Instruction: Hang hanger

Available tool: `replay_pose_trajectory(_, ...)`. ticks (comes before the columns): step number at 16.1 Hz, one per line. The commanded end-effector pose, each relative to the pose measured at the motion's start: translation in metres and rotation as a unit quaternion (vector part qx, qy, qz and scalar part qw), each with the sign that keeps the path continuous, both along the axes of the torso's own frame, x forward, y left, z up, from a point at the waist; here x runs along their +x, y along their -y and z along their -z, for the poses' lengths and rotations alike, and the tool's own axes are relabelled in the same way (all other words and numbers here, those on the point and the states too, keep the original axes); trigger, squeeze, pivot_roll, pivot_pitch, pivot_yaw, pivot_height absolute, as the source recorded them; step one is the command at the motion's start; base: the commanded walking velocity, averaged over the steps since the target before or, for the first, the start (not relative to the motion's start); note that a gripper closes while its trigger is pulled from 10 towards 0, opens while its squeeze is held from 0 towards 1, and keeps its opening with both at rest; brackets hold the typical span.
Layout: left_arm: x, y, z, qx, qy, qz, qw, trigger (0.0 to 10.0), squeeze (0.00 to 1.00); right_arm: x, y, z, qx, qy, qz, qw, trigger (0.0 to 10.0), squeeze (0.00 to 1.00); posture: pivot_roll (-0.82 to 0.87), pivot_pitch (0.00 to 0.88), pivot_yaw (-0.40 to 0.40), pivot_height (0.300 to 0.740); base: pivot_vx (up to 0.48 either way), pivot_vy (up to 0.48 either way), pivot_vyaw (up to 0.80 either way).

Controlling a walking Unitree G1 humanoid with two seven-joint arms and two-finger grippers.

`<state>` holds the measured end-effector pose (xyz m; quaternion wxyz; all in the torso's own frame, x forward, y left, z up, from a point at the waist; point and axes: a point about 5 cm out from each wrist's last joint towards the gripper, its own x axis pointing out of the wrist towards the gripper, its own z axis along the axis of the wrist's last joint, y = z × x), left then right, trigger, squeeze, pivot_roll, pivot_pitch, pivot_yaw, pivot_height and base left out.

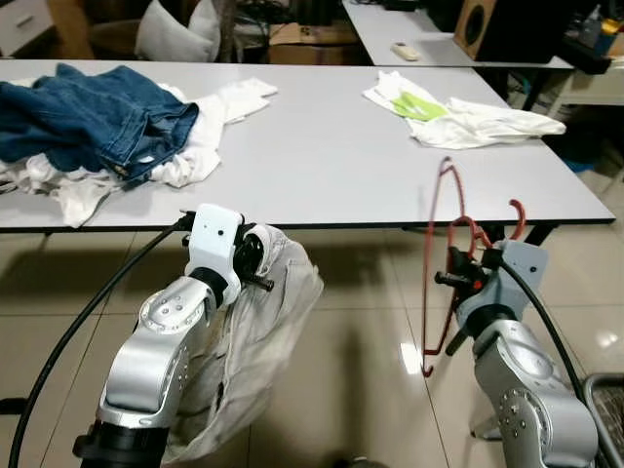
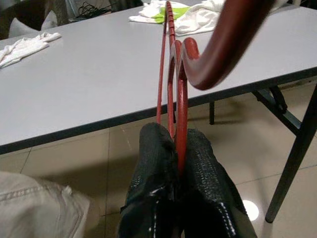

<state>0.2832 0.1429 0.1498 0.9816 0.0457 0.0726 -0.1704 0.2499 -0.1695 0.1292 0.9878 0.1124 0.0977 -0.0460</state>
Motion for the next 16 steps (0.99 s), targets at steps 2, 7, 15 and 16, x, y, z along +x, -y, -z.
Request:
replay_pose_trajectory(2, 0.001, 0.002, -0.009, -0.004, 0.024, 0.002, 1.000, 10.0, 0.00, 0.001, 0.004, 0.000, -0.004, -0.001, 0.003, 1.000, 10.0, 0.00, -0.14, 0.000, -0.020, 0.740, 0.000, 0.000, -0.40)
replay_pose_trajectory(7, 0.007, -0.001, -0.016, -0.027, 0.054, -0.031, 0.998, 10.0, 0.00, 0.010, 0.007, -0.007, -0.022, 0.007, -0.022, 0.999, 10.0, 0.00, -0.17, 0.000, -0.036, 0.740, 0.000, 0.000, -0.52)
replay_pose_trajectory(15, 0.015, 0.010, -0.035, -0.047, 0.087, 0.018, 0.995, 10.0, 0.00, 0.011, 0.000, -0.021, -0.074, 0.028, -0.103, 0.992, 10.0, 0.00, -0.19, 0.000, -0.014, 0.740, 0.239, 0.000, -0.36)
replay_pose_trajectory(16, 0.015, 0.012, -0.035, -0.048, 0.087, 0.026, 0.995, 10.0, 0.00, 0.012, 0.002, -0.022, -0.079, 0.031, -0.101, 0.991, 10.0, 0.00, -0.19, 0.000, -0.014, 0.740, 0.311, 0.000, -0.77)
